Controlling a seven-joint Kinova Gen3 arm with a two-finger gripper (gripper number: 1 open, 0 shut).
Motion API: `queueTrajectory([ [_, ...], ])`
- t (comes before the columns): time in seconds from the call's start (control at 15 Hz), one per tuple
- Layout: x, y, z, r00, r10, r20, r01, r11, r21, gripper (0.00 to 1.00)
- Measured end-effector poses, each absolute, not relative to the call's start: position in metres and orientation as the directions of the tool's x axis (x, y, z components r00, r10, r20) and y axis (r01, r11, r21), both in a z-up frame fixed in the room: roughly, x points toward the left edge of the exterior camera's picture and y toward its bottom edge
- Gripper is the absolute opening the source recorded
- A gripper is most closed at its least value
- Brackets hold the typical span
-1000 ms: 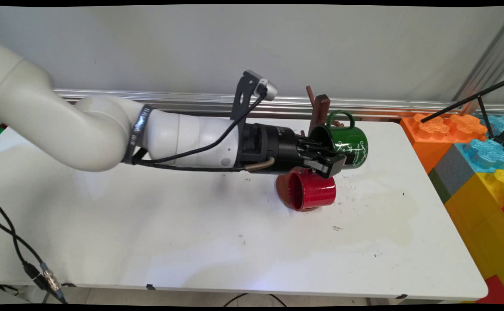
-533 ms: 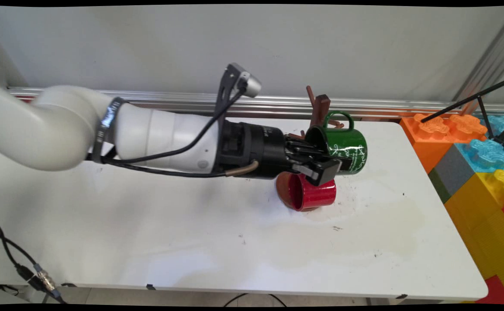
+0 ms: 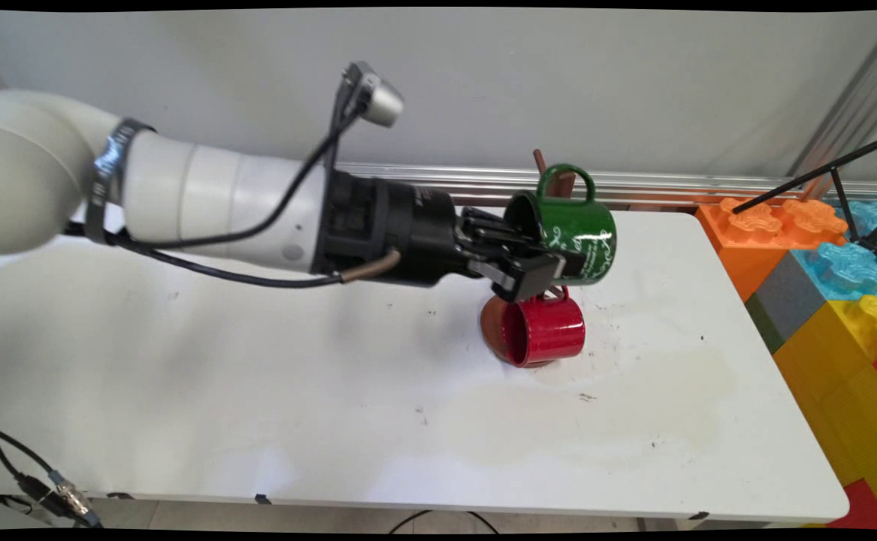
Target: Place the picked object on the table
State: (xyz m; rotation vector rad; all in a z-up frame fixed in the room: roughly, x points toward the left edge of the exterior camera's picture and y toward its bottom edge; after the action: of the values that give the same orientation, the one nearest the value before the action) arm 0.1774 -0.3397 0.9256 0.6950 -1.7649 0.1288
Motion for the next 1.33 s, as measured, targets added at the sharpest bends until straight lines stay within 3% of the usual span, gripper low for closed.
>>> queueTrajectory([
  [0.8, 0.23, -0.328, 0.985, -0.328, -0.307, 0.893, -0.455, 0.88, 0.135, 0.0],
  [1.33, 0.276, -0.33, 1.015, -0.549, -0.27, 0.791, -0.428, 0.904, 0.011, 0.0],
])
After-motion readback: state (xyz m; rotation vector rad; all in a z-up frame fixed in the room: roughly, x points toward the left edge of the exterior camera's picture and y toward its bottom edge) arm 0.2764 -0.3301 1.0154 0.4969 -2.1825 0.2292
